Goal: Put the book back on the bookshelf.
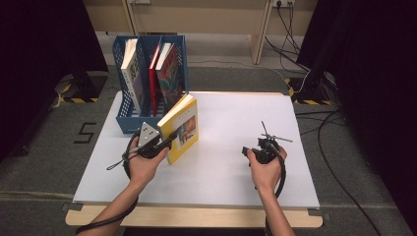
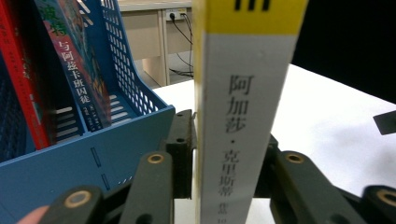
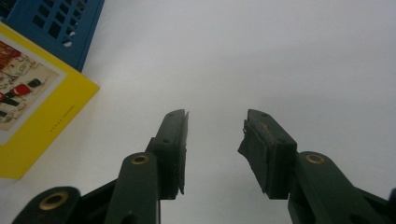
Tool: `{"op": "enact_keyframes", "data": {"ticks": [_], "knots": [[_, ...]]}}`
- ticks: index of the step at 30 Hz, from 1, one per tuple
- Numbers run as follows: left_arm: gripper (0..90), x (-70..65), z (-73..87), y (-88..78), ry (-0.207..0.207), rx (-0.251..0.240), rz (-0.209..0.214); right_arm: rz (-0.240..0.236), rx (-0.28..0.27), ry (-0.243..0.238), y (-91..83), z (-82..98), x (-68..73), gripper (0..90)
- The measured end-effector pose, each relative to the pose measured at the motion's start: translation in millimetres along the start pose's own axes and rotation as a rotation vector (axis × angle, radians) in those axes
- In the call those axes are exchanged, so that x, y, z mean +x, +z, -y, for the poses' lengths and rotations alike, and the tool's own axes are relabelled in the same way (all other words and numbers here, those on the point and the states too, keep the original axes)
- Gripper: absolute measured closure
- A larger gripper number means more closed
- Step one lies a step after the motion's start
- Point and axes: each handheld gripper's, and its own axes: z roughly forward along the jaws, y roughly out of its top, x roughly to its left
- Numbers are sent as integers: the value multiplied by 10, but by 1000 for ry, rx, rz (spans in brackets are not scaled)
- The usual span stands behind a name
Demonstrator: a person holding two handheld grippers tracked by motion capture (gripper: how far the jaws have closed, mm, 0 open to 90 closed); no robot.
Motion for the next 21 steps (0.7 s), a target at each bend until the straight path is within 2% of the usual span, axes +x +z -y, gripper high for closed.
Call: {"op": "enact_keyframes", "data": {"ticks": [3, 8, 10, 13, 14, 15, 21], "knots": [[730, 3, -4, 2, 11, 2, -1, 1, -15, 7, -9, 40, -65, 585], [739, 16, -7, 1, 1, 4, 8, -2, -29, 21, -27, 119, -163, 581], [741, 16, -8, 0, 0, 5, 8, -14, -32, 43, -36, 153, -192, 581], [747, 16, -8, 1, -7, 3, 10, -15, -31, 41, -50, 182, -212, 581], [749, 16, -6, 2, -9, 1, 10, -19, -36, 55, -61, 184, -212, 581], [750, 17, -7, 2, -10, 1, 11, -8, -47, 35, -72, 183, -233, 581], [754, 13, -46, 17, -13, 11, 17, 0, -54, 50, -104, 205, -283, 581]]}}
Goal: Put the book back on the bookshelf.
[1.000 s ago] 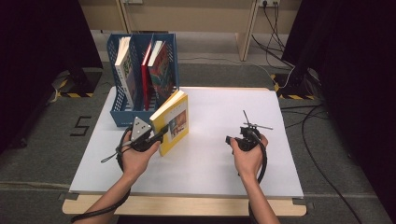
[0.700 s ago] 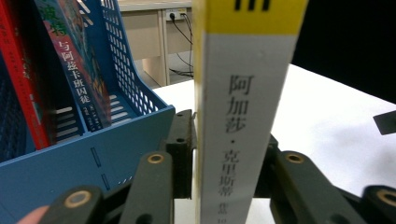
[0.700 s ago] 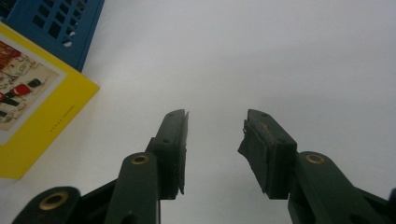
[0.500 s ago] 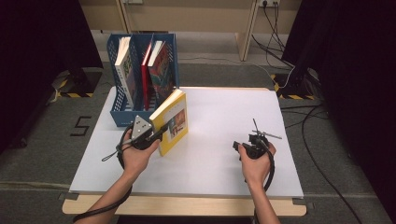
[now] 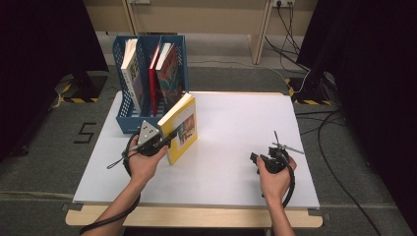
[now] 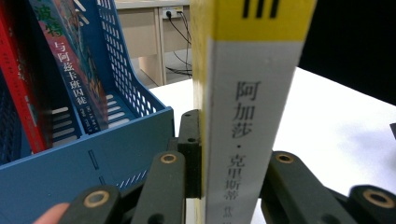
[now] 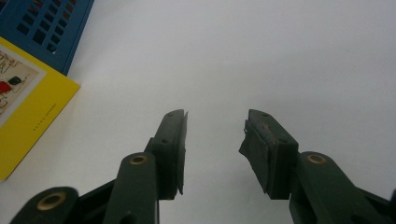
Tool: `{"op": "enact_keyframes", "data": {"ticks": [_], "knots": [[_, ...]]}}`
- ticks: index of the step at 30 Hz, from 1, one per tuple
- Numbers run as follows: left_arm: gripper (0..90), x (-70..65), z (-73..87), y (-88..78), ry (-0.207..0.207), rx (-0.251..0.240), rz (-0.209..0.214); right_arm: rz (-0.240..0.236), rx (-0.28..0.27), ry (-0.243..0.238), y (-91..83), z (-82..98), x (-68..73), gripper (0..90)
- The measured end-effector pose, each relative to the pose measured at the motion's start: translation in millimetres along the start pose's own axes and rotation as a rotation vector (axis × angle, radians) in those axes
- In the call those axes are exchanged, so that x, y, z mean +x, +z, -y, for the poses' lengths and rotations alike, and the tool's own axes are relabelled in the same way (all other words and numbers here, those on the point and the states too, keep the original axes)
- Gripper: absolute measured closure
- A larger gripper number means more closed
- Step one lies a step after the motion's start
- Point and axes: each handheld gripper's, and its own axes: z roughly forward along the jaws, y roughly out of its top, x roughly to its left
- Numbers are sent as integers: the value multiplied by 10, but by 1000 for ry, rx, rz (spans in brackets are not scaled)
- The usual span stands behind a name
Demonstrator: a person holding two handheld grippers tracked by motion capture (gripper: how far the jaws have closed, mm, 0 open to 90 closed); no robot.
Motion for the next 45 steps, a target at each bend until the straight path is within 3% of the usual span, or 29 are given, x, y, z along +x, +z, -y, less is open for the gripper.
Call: {"op": "enact_keyframes", "data": {"ticks": [3, 4, 13, 14, 45], "knots": [[755, -18, -28, 6, 4, 3, 1, -3, -4, 17, -11, 4, -2, 581], [755, -22, -36, 6, 9, 5, 1, -3, -11, -3, -10, 3, -18, 581], [756, 9, -128, -32, 2, 4, -1, -7, -8, 5, -4, 16, -5, 581], [756, 13, -144, -36, 1, 3, -2, -9, -1, 23, -10, 14, 4, 581], [756, 26, -481, -94, -17, -42, 10, 0, -14, -1, -2, 27, -13, 573]]}}
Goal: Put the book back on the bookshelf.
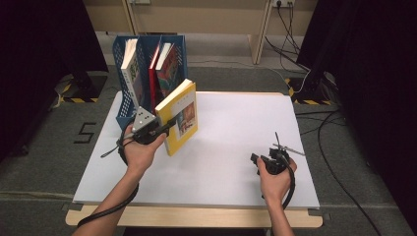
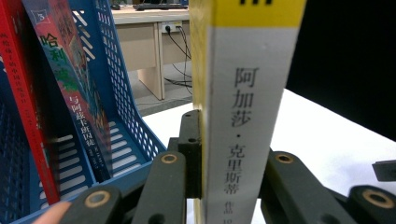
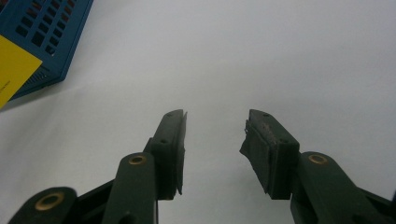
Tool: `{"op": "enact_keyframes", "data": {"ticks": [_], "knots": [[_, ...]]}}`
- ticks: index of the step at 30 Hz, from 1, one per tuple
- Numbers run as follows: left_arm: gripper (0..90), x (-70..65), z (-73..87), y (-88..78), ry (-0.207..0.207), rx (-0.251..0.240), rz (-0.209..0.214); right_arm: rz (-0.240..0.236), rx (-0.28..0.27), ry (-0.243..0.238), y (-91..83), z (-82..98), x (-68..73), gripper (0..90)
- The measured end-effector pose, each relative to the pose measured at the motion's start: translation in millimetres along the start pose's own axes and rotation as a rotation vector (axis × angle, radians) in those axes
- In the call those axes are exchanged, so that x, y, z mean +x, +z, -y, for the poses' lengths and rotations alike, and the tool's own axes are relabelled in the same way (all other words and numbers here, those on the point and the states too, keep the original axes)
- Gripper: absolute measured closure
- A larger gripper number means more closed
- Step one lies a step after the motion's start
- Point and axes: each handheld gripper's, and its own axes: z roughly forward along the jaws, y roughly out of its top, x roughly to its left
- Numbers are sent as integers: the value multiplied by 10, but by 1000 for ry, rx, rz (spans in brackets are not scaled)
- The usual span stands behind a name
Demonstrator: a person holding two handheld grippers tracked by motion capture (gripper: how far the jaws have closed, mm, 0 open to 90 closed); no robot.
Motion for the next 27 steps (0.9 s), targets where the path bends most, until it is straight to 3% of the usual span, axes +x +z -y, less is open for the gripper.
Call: {"op": "enact_keyframes", "data": {"ticks": [27], "knots": [[756, 74, -263, -24, 0, -45, -28, -2, 10, 4, 14, 13, 13, 567]]}}
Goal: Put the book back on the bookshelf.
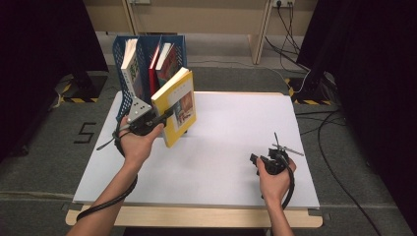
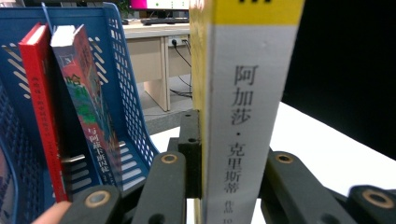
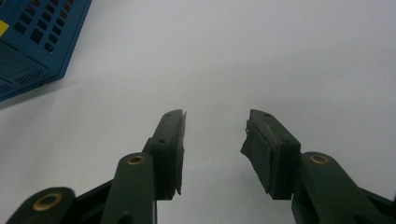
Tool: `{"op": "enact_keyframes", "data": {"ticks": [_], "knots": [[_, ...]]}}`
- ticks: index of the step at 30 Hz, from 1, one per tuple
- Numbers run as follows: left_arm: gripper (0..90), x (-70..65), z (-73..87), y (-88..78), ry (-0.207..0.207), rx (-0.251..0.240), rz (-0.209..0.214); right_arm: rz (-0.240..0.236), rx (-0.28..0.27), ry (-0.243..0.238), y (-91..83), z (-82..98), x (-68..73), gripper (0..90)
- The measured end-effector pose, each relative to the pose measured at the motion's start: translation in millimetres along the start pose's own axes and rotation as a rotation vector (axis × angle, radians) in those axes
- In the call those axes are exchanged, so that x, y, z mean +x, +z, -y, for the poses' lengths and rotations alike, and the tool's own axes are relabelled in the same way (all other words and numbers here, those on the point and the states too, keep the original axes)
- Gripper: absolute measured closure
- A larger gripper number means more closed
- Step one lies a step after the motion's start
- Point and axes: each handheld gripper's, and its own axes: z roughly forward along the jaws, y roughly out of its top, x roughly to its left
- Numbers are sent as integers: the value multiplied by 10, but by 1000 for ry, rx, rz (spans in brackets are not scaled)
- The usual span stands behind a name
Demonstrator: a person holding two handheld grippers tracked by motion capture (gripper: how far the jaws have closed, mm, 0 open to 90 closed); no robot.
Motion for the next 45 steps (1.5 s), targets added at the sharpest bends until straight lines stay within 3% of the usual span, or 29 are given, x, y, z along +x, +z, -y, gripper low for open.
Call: {"op": "enact_keyframes", "data": {"ticks": [16, 19, 23, 29, 36, 45], "knots": [[756, 113, -127, 25, -14, -21, -31, 6, 3, -4, 9, 8, 3, 565], [756, 127, -150, 34, -14, -23, -37, 1, 7, 13, 10, 12, 16, 565], [756, 149, -180, 42, -16, -26, -44, 2, 0, -6, 2, 5, 1, 565], [756, 183, -224, 56, -23, -32, -56, 2, 5, 10, 7, 10, 15, 565], [756, 222, -286, 73, -32, -42, -68, 4, 6, -6, 15, 15, 10, 563], [756, 278, -300, 141, -39, -30, -88, 1, 9, -3, 17, 17, 9, 563]]}}
